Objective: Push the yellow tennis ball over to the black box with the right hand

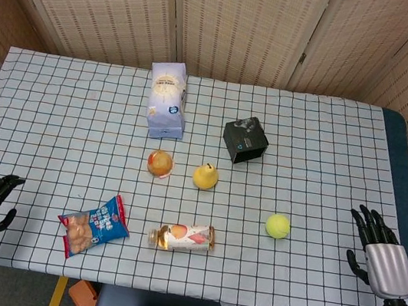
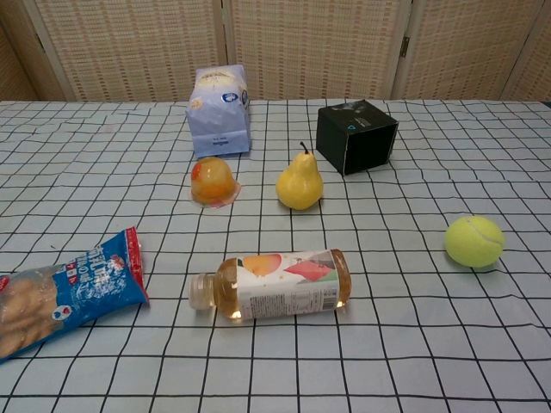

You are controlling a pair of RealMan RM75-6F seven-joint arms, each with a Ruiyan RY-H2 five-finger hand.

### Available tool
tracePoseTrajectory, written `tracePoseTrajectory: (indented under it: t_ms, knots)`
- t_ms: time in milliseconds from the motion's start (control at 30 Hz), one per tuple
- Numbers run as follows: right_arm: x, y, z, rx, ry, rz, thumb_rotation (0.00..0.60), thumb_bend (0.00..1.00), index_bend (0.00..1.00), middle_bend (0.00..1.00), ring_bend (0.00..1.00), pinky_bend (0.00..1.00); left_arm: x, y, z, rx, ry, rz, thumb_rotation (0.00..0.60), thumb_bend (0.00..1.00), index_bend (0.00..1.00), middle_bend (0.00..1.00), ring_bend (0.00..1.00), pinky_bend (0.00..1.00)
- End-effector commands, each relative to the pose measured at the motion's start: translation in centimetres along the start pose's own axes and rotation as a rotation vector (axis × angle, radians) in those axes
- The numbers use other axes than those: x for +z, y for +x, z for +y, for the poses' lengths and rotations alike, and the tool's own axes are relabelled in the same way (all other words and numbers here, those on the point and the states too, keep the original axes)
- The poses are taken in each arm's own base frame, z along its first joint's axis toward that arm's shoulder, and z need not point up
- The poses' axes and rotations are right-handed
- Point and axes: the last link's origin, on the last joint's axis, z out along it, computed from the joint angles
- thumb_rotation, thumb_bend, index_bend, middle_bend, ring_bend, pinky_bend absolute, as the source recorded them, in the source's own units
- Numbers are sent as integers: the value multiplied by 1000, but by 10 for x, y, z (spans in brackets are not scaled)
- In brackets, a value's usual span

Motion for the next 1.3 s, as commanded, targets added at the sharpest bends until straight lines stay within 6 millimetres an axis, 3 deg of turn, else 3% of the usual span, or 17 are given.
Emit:
tracePoseTrajectory:
  t_ms: [33,100,167,200,267,333,533,900,1300]
  knots:
    - [2,-1,-2,-56,26,32,600,512,65,41,7,239,0,1,0,-10,2,-3,600,417,221,192,223,361]
    - [4,1,-5,-105,52,106,600,649,268,203,126,406,0,2,0,-14,4,0,600,417,221,194,223,362]
    - [4,-3,-10,-118,74,171,600,772,607,428,378,744,0,2,-1,-12,6,0,600,416,221,198,223,361]
    - [4,-5,-13,-112,87,184,600,819,742,525,485,860,0,2,-1,-13,7,-2,600,417,222,200,223,361]
    - [4,-11,-18,-98,110,196,600,872,905,665,608,955,-1,1,-1,-18,7,-9,600,417,224,203,223,361]
    - [5,-16,-21,-107,118,198,600,892,984,763,680,996,-2,1,-1,-24,7,-14,600,417,225,204,223,362]
    - [16,-29,-30,-140,137,83,600,903,1000,895,757,1000,-1,0,0,-24,9,-31,600,418,229,208,223,363]
    - [34,-52,-56,-178,216,-195,600,922,1000,918,772,1000,-2,-2,0,-15,26,-85,600,421,235,214,225,369]
    - [49,-69,-83,-186,248,-306,600,923,1000,919,773,1000,-2,-2,0,-19,31,-91,600,422,245,227,226,372]
